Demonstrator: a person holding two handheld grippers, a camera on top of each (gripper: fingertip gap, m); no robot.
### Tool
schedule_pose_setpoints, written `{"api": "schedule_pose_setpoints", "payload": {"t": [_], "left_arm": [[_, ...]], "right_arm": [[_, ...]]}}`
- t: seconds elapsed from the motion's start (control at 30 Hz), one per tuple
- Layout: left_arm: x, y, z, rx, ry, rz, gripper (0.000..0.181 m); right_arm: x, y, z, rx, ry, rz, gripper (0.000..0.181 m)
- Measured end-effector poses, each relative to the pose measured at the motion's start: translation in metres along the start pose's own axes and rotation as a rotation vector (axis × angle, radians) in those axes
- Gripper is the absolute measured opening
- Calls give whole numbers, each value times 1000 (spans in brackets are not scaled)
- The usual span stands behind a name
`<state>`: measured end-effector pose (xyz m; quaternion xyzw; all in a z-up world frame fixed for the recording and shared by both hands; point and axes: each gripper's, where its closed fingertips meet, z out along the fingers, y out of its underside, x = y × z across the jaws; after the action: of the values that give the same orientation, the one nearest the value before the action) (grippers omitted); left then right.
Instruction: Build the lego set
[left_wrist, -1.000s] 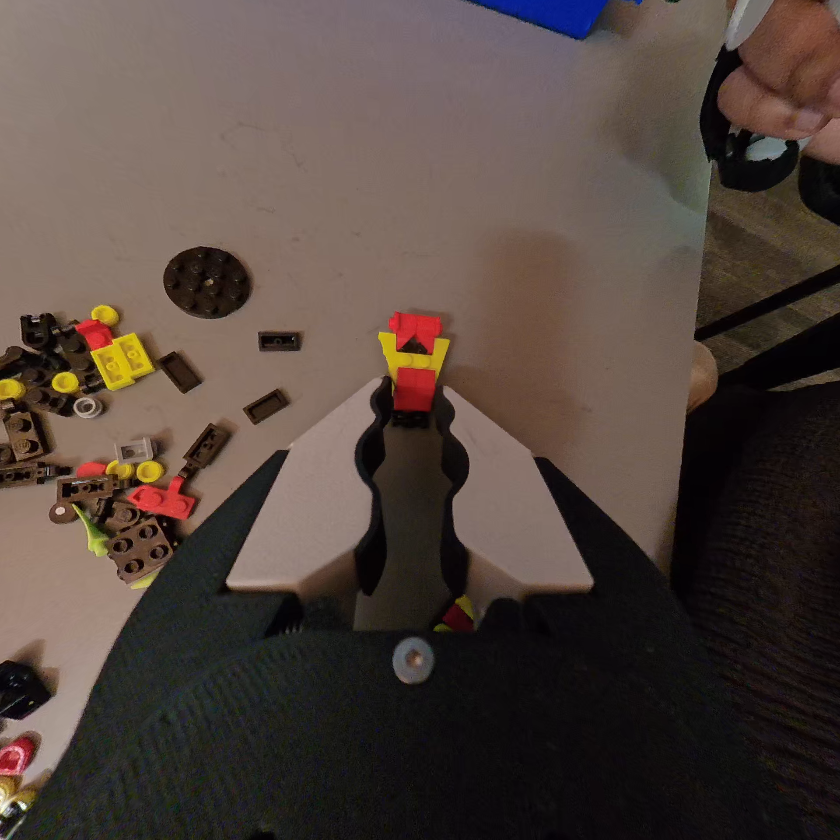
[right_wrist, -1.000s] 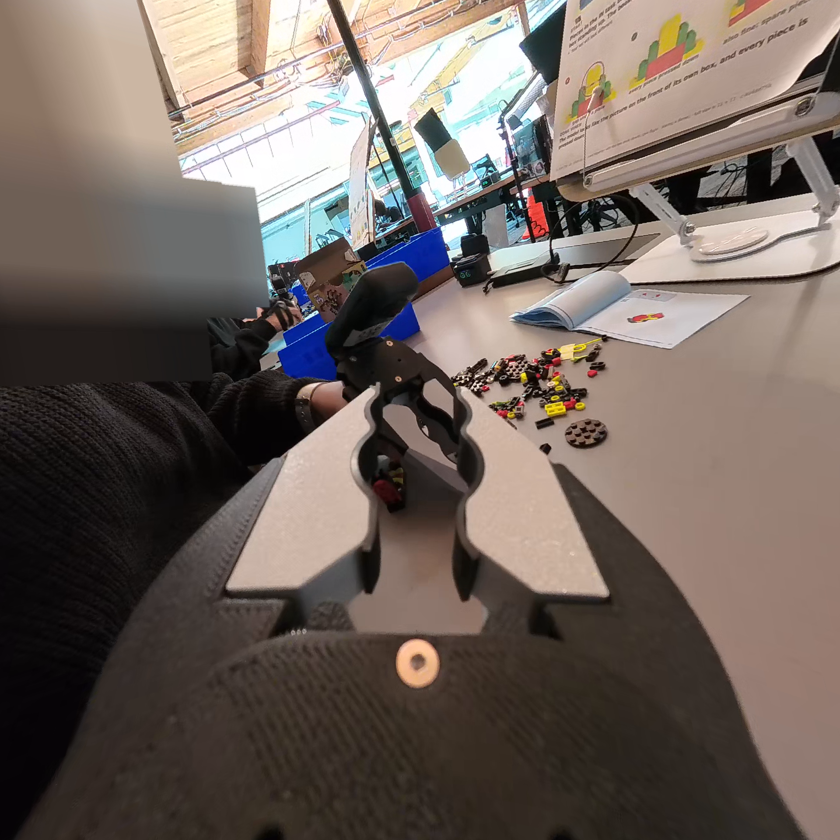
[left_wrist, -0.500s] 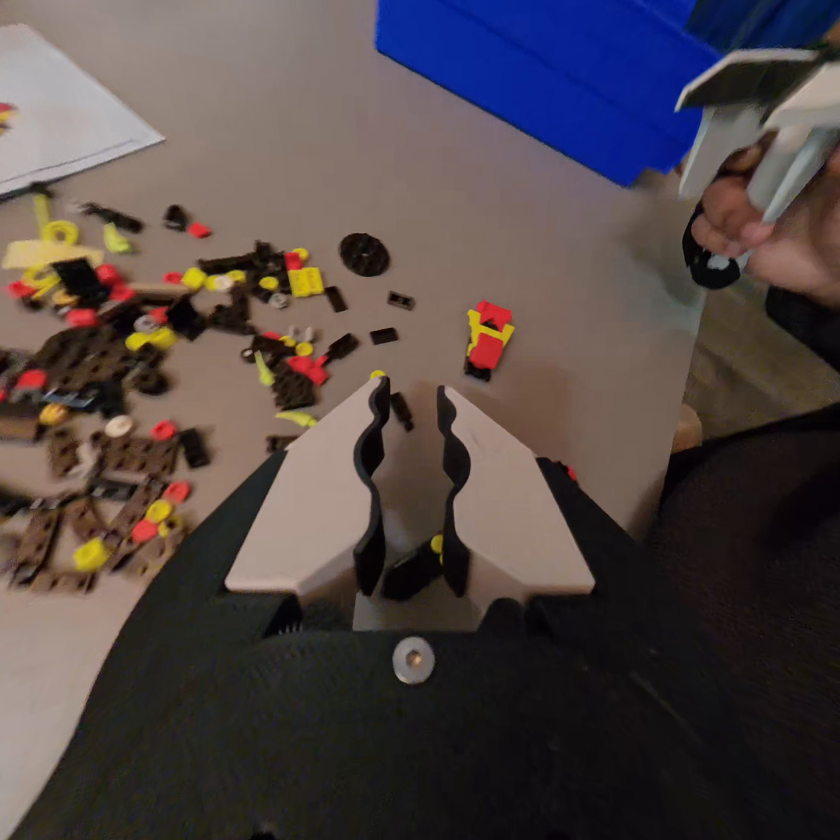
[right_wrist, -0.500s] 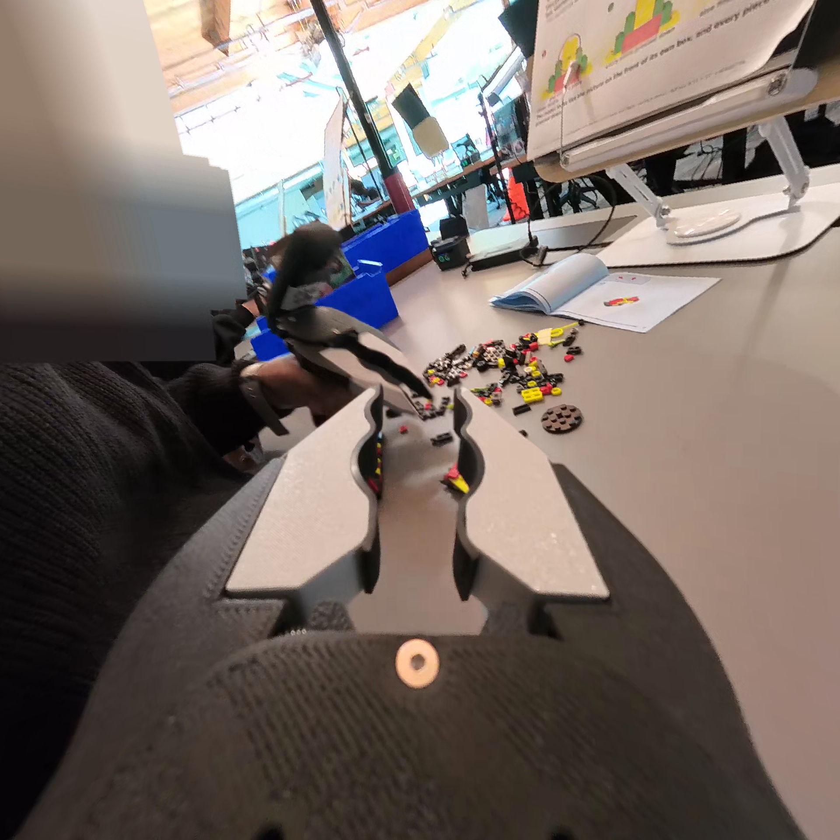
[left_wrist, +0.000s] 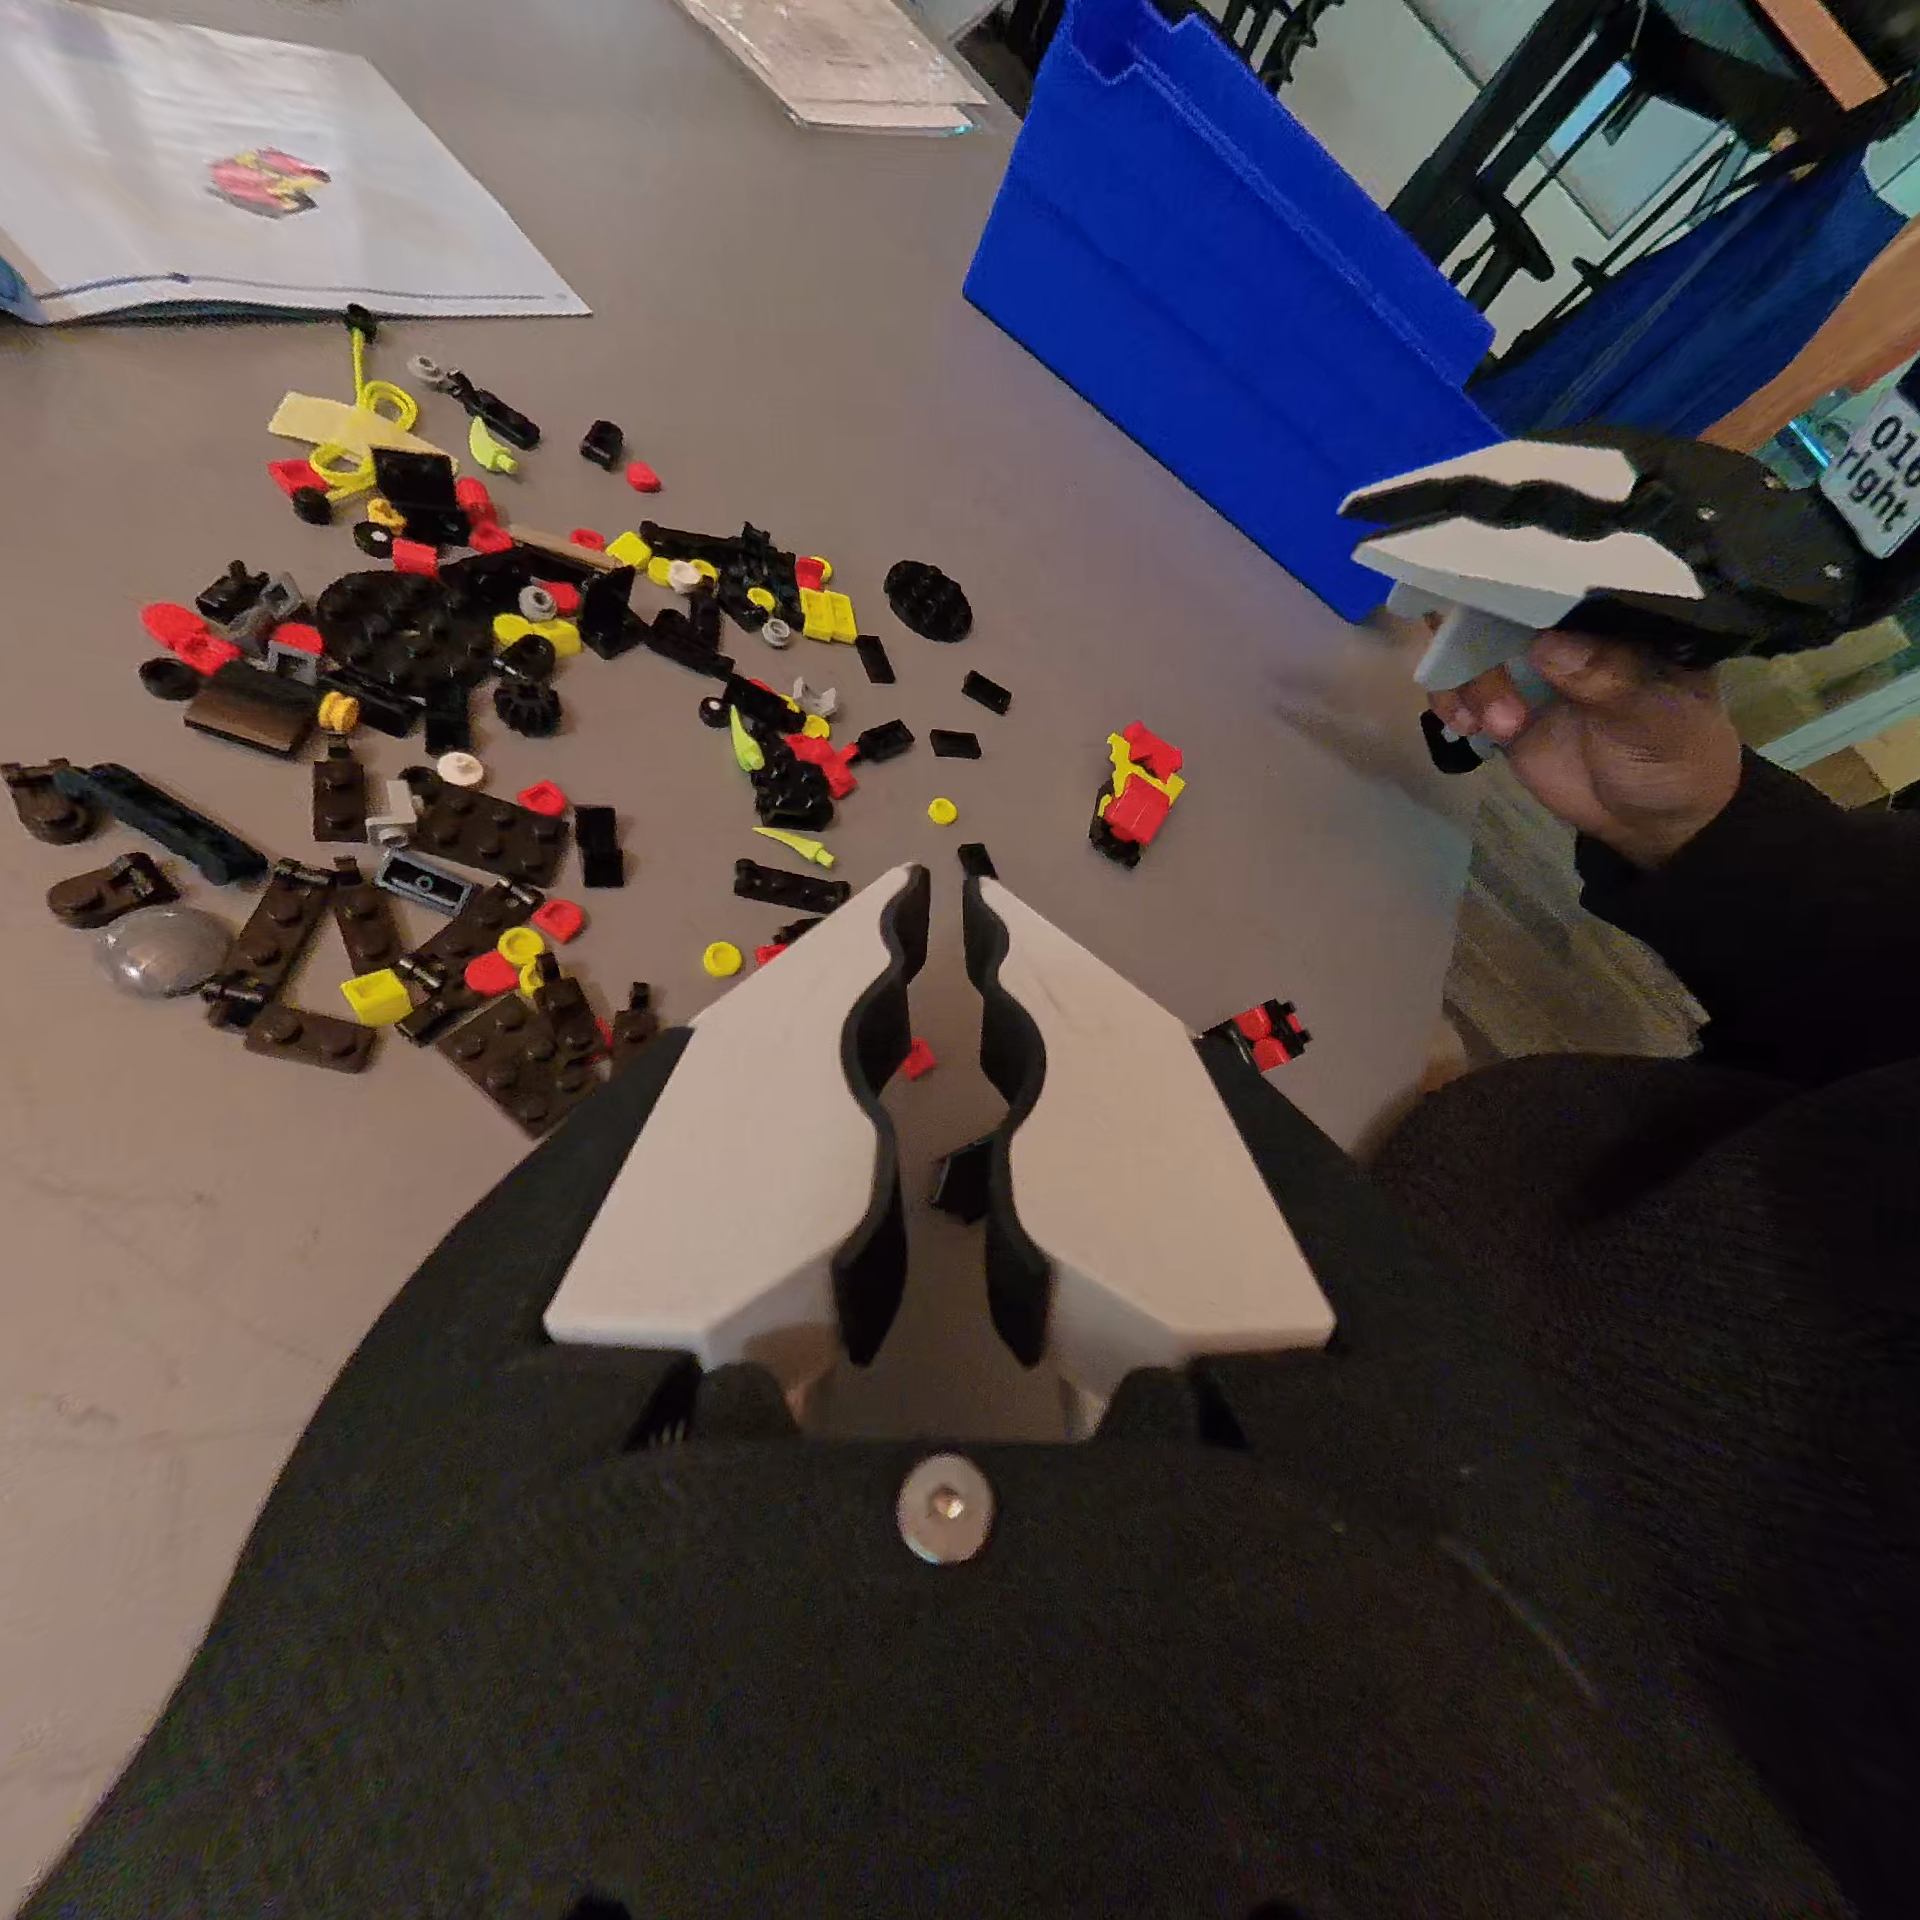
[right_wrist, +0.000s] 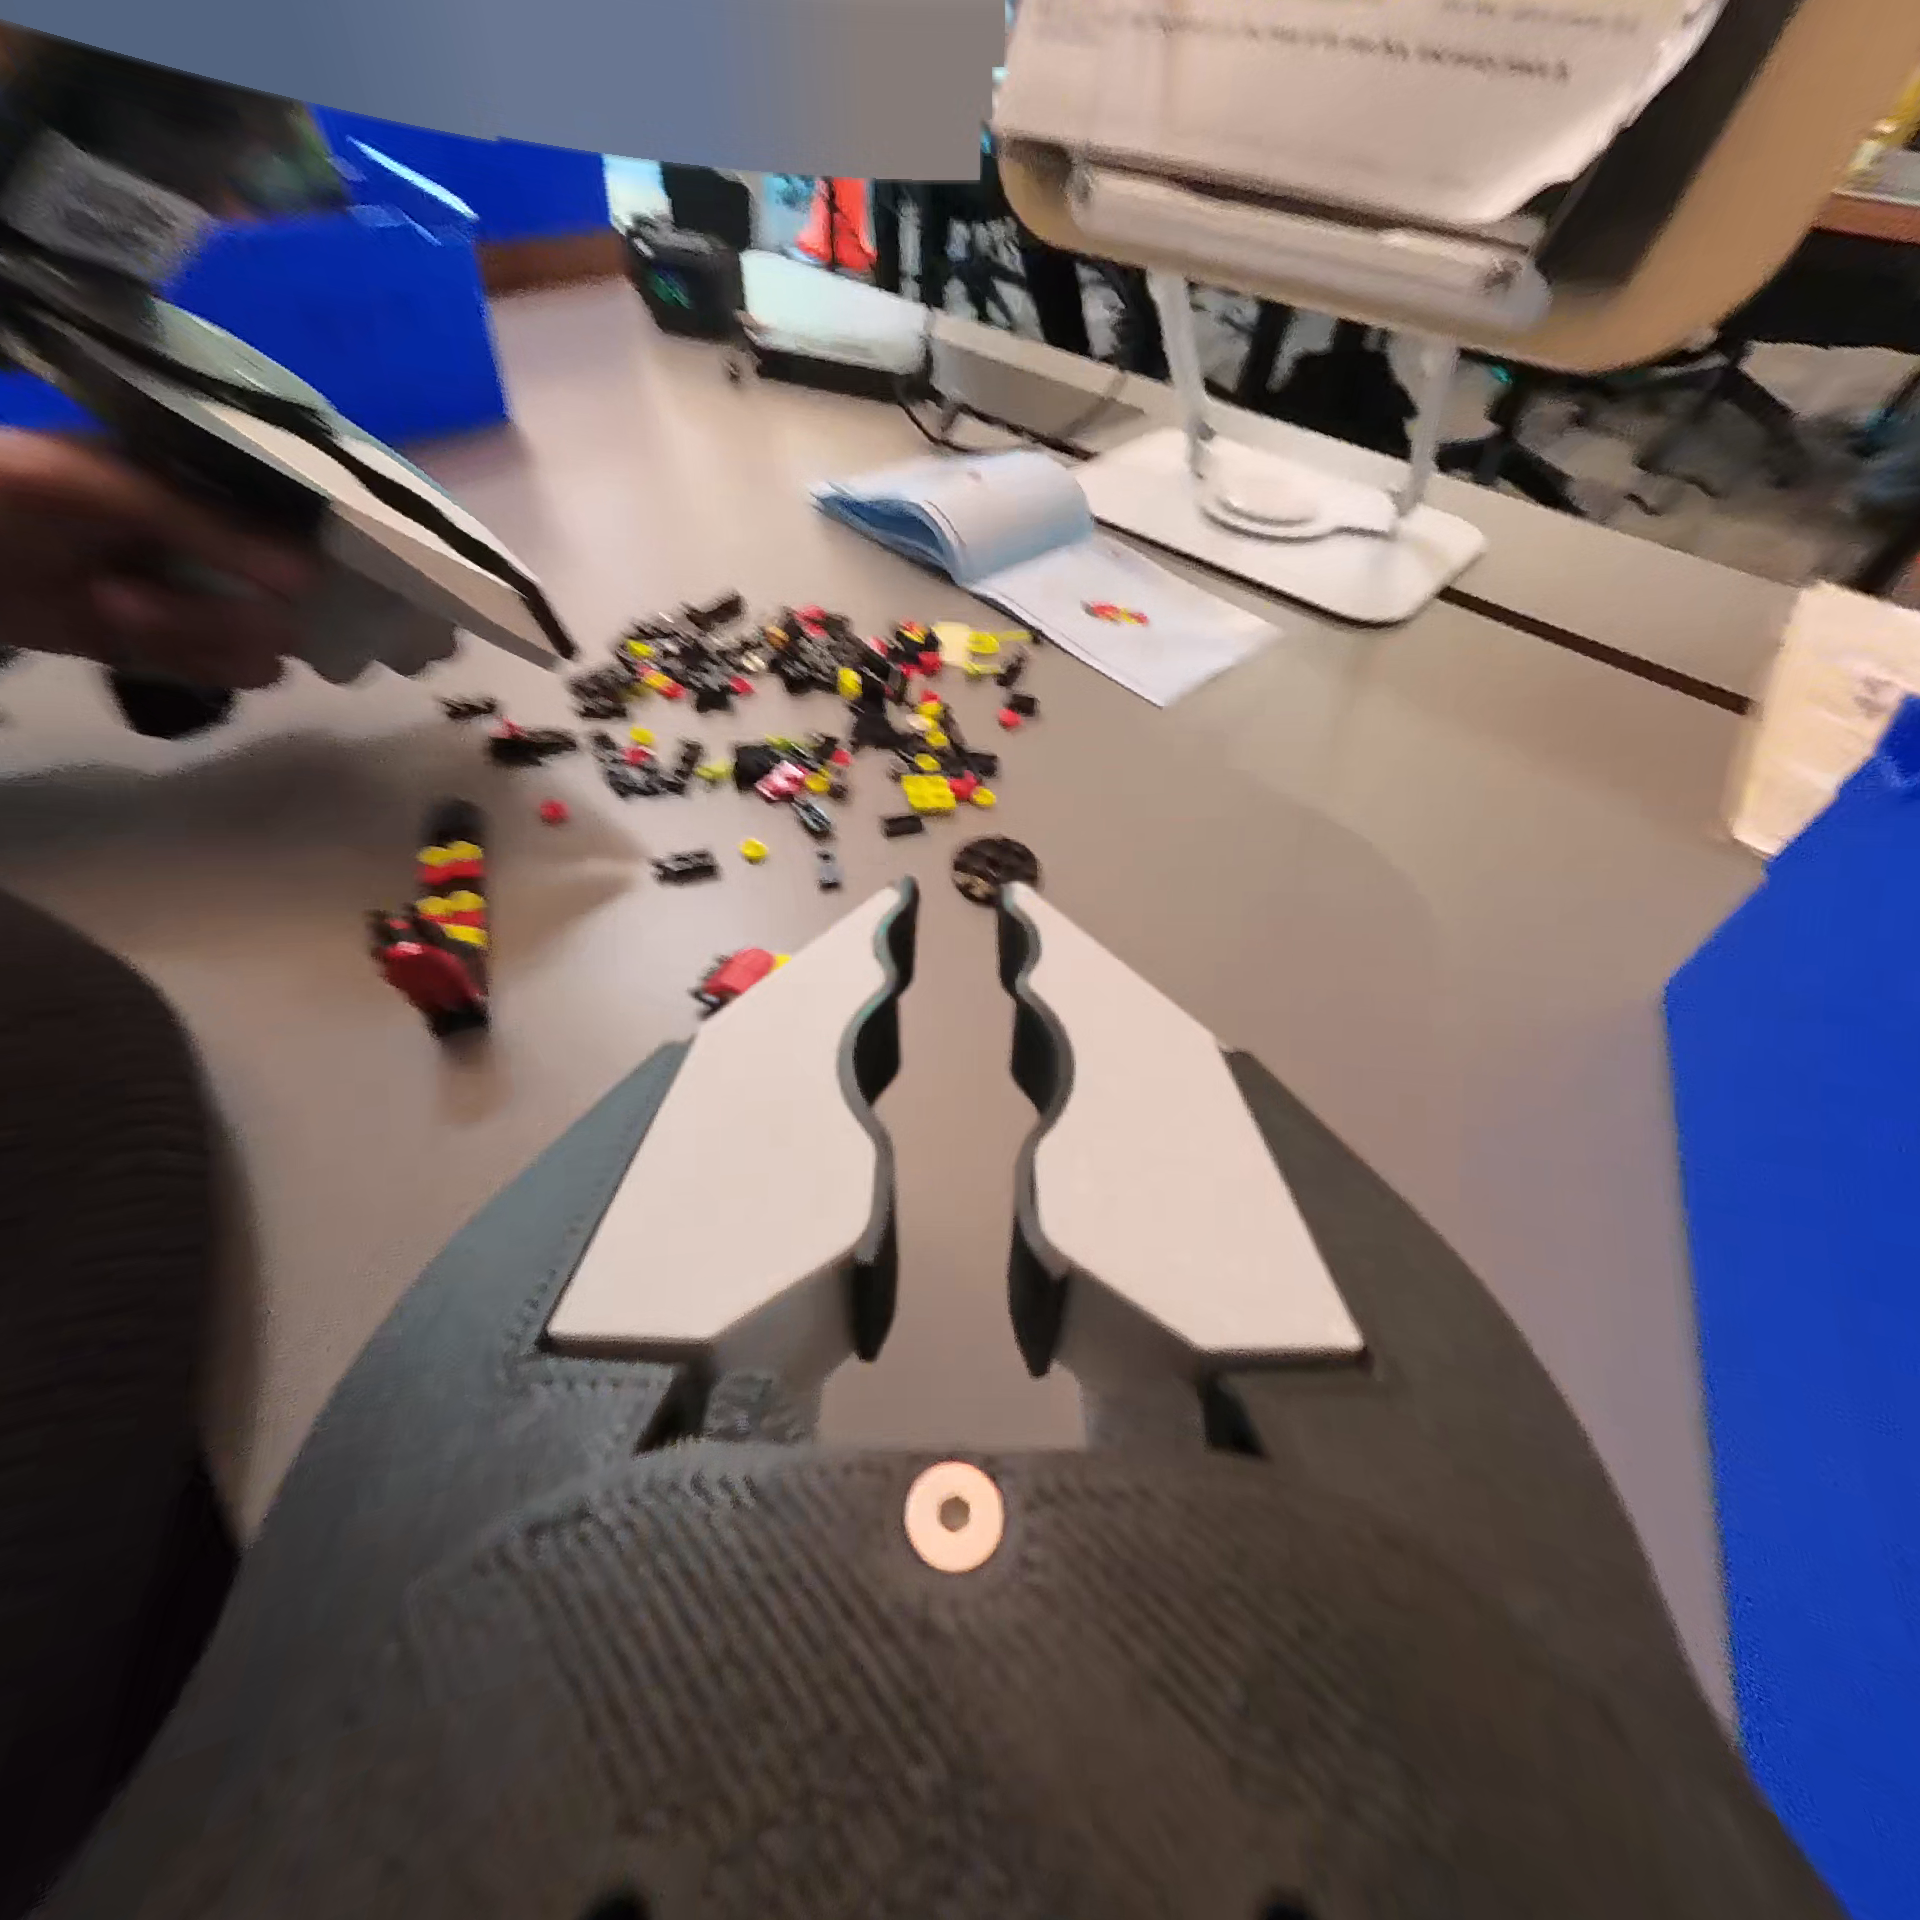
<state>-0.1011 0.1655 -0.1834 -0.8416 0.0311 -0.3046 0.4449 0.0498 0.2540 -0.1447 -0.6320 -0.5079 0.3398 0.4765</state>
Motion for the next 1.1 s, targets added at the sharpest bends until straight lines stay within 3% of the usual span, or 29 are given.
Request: {"api": "schedule_pose_setpoints", "payload": {"t": [0.13, 0.43, 0.5, 0.67, 0.77, 0.93, 1.1], "left_arm": [[-11, -4, -4, 21, -40, 1, 4], [-25, -23, -11, 136, -104, -21, 21], [-34, -25, -13, 148, -161, -21, 28], [-46, -21, -12, 119, -210, -33, 0], [-55, -17, -12, 95, -284, -3, 0], [-71, -15, -15, 71, -419, 60, 0], [-80, -10, -15, 48, -466, 50, 0]], "right_arm": [[14, 11, 14, -40, 60, -15, 13], [35, 38, 41, -165, 144, -75, 39], [29, 46, 45, -210, 102, -82, 28], [24, 53, 51, -259, 60, -63, 23], [24, 54, 52, -263, 45, 5, 41], [24, 54, 51, -257, 26, 44, 41], [23, 56, 53, -277, 23, 29, 46]]}}
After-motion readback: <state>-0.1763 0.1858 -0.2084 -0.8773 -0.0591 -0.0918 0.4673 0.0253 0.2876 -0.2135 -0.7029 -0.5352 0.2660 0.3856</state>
